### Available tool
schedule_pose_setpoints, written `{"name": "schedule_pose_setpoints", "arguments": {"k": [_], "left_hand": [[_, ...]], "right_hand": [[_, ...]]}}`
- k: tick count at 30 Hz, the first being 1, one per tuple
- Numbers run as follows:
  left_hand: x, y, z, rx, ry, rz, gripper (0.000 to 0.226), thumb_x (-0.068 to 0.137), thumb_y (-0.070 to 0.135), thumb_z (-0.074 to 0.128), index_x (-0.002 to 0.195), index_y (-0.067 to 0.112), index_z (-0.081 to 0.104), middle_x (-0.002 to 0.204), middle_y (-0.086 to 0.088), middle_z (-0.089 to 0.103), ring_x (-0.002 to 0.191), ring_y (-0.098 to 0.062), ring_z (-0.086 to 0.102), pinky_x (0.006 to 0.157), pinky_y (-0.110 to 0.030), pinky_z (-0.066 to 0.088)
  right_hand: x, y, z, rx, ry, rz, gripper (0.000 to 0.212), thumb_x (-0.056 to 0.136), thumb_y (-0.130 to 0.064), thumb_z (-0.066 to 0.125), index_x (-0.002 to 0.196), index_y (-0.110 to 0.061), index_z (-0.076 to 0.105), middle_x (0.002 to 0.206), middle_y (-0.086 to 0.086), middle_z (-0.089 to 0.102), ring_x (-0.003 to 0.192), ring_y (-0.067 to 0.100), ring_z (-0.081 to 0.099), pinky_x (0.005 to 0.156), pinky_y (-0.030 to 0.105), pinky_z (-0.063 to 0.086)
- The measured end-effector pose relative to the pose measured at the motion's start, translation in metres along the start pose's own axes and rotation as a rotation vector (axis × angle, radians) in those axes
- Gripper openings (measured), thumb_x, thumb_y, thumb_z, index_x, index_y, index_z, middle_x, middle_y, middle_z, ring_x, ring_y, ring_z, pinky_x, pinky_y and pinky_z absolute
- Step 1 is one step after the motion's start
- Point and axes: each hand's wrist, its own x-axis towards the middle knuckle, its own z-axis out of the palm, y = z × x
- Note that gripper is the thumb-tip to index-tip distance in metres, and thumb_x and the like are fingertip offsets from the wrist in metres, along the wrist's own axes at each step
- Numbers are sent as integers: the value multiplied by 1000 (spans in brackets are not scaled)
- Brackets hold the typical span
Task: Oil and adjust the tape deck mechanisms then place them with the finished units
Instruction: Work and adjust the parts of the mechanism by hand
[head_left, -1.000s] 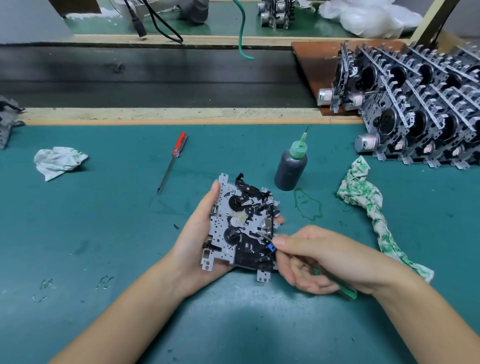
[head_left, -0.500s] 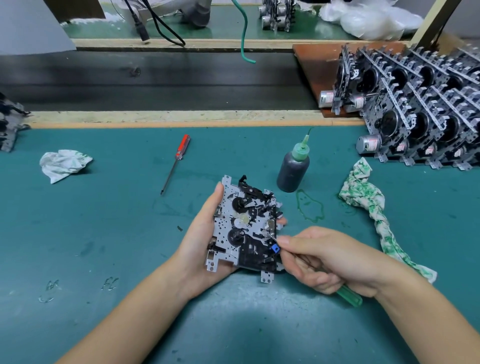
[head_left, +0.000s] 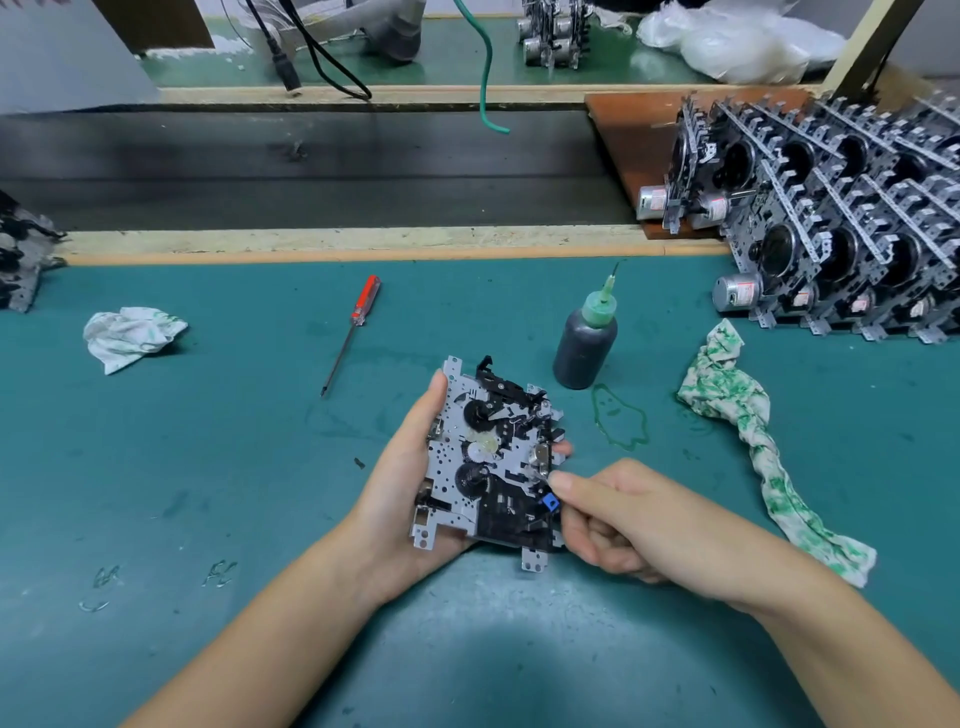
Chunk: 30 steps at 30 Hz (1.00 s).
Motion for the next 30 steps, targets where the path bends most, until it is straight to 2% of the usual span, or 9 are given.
{"name": "schedule_pose_setpoints", "arguments": {"k": [4, 8, 16, 22, 26, 30], "left_hand": [[-1, 1, 1, -2, -38, 13, 68, 91, 61, 33, 109, 7, 71, 117, -21, 65, 103, -30, 67, 82, -38, 57], [-2, 1, 3, 5, -41, 16, 69, 90, 61, 33, 110, 7, 71, 117, -21, 65, 103, -30, 67, 83, -39, 57], [-1, -1, 8, 70, -4, 46, 70, 90, 62, 33, 111, 7, 69, 115, -21, 66, 103, -31, 66, 88, -39, 54], [-2, -2, 10, 84, -6, 78, 67, 91, 61, 33, 108, 8, 71, 112, -21, 68, 100, -30, 68, 84, -38, 57], [-2, -3, 9, 100, 0, 89, 66, 90, 62, 33, 105, 11, 73, 110, -18, 69, 99, -28, 68, 78, -35, 58], [-1, -4, 8, 100, -1, 100, 66, 90, 63, 33, 105, 12, 73, 112, -20, 68, 103, -30, 66, 85, -38, 56]], "right_hand": [[-1, 1, 1, 97, -44, 30, 54, 100, -38, 33, 54, -15, 46, 37, -7, 29, 33, 5, 15, 35, 12, 16], [0, 3, 2, 159, -90, 49, 57, 95, -46, 35, 44, -21, 42, 37, -6, 27, 33, 5, 14, 35, 10, 14], [3, 5, -4, 115, -130, 86, 55, 94, -49, 33, 47, -21, 33, 36, -6, 24, 34, 6, 13, 37, 9, 14], [1, 3, -6, 74, -166, 72, 50, 79, -60, 37, 45, -23, 30, 37, -6, 24, 35, 7, 12, 37, 10, 13], [0, 3, -7, 34, -161, 77, 56, 92, -54, 33, 45, -23, 30, 37, -6, 25, 36, 8, 13, 38, 12, 14], [-2, 2, -5, -52, -104, 33, 57, 99, -45, 30, 47, -22, 29, 36, -6, 27, 36, 9, 18, 37, 15, 20]]}}
